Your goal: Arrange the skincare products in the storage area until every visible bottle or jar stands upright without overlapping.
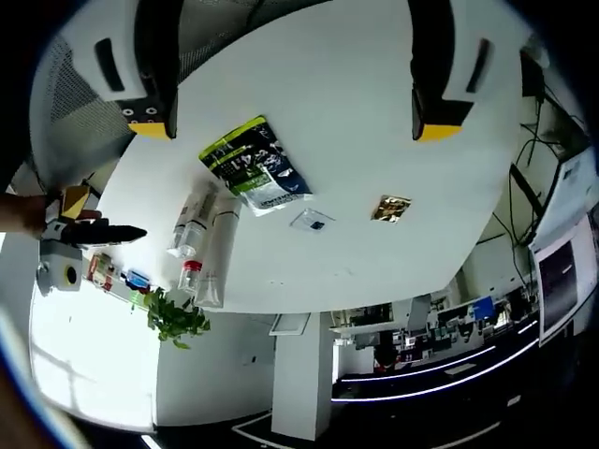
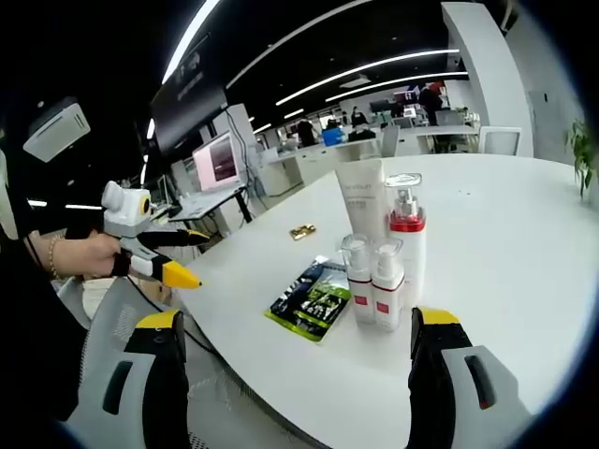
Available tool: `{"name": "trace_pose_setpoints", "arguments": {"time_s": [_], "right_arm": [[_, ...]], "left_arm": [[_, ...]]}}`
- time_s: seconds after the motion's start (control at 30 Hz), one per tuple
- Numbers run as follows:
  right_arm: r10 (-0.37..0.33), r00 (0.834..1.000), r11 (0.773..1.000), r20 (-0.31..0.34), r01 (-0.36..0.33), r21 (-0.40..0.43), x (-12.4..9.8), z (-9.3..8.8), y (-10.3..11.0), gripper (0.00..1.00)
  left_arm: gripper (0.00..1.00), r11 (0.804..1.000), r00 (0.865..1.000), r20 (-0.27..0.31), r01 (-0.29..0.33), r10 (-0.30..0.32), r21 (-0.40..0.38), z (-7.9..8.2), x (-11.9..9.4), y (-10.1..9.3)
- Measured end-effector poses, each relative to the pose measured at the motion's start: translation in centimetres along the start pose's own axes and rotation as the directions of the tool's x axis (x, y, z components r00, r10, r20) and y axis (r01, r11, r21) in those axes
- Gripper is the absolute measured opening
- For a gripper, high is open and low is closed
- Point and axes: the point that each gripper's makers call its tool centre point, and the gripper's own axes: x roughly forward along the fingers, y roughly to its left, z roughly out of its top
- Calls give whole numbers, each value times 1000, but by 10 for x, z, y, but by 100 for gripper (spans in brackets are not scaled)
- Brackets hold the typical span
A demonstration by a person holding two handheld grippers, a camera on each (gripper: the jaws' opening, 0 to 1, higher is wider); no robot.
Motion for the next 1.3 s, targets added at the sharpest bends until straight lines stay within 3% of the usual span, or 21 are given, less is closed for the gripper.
{"name": "trace_pose_setpoints", "arguments": {"time_s": [0.23, 0.5, 0.77, 1.07, 1.3], "right_arm": [[-3, 1000, 1000, 1, 3, -6, -6, 2, -4, 100], [10, 1000, 1000, 12, -10, 3, -8, 4, -3, 100], [37, 999, 998, 5, -36, -44, -7, 3, 5, 100], [24, 1000, 996, -15, -25, -85, -8, 0, 6, 100], [2, 999, 996, -42, -5, -88, -10, -5, 3, 100]], "left_arm": [[99, 999, 999, 10, -41, 41, -8, -2, -13, 2], [96, 998, 998, 4, -66, 66, -5, -5, -10, 8], [96, 996, 996, -4, -94, 94, 14, -6, -10, 6], [96, 998, 996, -62, -58, 61, 40, -12, -1, 2], [93, 997, 996, -70, -56, 59, 56, 0, 15, -3]]}}
